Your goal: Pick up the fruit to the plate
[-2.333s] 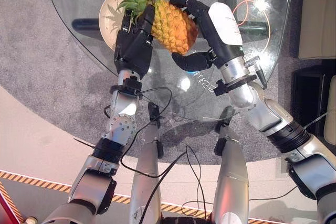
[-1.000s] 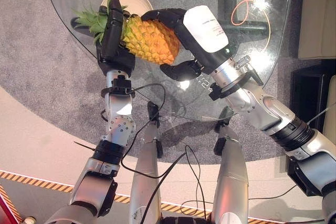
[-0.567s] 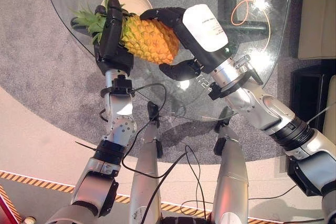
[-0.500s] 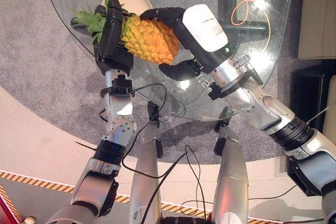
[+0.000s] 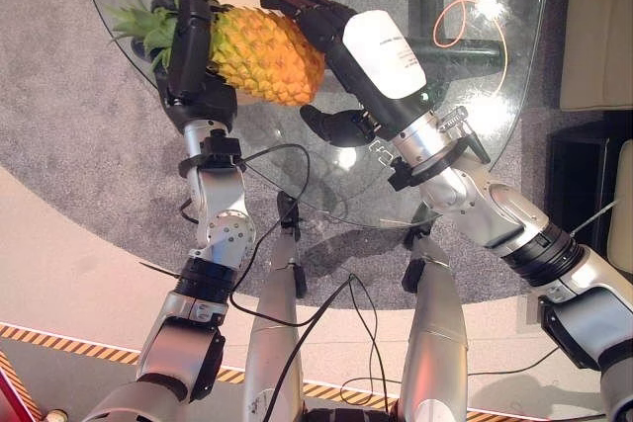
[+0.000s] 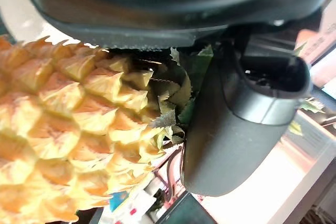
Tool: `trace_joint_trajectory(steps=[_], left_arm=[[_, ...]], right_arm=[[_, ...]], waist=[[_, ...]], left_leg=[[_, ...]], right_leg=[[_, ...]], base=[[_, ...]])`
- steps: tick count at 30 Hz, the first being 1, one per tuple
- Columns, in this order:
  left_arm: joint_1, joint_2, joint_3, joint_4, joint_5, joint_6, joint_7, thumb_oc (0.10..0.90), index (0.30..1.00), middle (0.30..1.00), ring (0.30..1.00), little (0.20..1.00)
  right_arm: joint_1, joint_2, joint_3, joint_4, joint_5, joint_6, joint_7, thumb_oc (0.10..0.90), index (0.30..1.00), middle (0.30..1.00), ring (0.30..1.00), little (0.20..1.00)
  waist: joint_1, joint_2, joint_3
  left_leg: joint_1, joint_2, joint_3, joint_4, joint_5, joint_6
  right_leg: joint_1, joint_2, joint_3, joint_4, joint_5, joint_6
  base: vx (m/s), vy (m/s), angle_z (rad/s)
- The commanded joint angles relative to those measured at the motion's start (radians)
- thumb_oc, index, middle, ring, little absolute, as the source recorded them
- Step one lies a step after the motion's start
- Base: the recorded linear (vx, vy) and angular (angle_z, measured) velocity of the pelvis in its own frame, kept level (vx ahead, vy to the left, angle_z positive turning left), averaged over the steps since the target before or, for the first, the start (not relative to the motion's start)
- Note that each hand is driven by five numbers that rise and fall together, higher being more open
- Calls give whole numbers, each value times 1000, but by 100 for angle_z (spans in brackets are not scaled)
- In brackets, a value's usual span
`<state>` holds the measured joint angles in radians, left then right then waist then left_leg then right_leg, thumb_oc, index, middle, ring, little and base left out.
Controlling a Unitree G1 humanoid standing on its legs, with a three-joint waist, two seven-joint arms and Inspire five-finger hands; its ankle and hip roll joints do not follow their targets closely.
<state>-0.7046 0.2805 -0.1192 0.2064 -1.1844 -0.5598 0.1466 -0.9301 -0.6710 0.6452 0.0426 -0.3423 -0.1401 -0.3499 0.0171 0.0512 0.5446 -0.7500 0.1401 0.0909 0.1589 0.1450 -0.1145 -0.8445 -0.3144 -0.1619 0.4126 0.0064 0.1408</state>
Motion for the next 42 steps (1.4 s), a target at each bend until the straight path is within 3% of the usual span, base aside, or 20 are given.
trace_joint_trajectory(steps=[1, 18, 26, 35, 42], left_arm=[[-103, 18, 55, -166, 122, -138, -6, 100, 300, 300, 300, 200], [-129, 18, 82, -154, 356, -174, 237, 100, 300, 300, 300, 200], [-143, 38, 94, -132, 509, -176, 341, 100, 300, 300, 300, 200], [-177, 94, 115, -78, 831, -187, 574, 100, 300, 300, 300, 200], [-194, 136, 131, -17, 967, -203, 689, 100, 300, 300, 300, 200]], right_arm=[[-83, 26, -65, -81, 11, -71, -62, 800, 900, 900, 900, 900], [-92, 34, -91, -55, 3, -43, -111, 800, 900, 900, 900, 900], [-65, 11, -131, -5, 4, -8, -213, 800, 900, 900, 900, 900], [10, 2, -235, 96, 47, 8, -362, 800, 900, 900, 900, 900], [92, 2, -325, 174, 172, 17, -467, 800, 900, 900, 900, 900]], waist=[[17, -11, -25], [16, -16, -25], [5, -20, -25], [-15, -27, -25], [-30, -30, -25]], left_leg=[[-32, -1, -50, 72, -56, -30], [-28, -2, -50, 57, -50, -32], [-35, 3, -45, 68, -56, -35], [-38, 9, -39, 75, -65, -37], [-41, 13, -32, 75, -69, -38]], right_leg=[[67, -8, -15, -135, 70, 51], [69, -2, -16, -141, 69, 50], [61, 1, -12, -138, 67, 49], [52, 8, -4, -138, 67, 49], [41, 14, 4, -131, 63, 48]], base=[[0, 0, 0], [0, 0, 0], [0, 0, 0], [-1, 3, 0], [0, 5, 0]])
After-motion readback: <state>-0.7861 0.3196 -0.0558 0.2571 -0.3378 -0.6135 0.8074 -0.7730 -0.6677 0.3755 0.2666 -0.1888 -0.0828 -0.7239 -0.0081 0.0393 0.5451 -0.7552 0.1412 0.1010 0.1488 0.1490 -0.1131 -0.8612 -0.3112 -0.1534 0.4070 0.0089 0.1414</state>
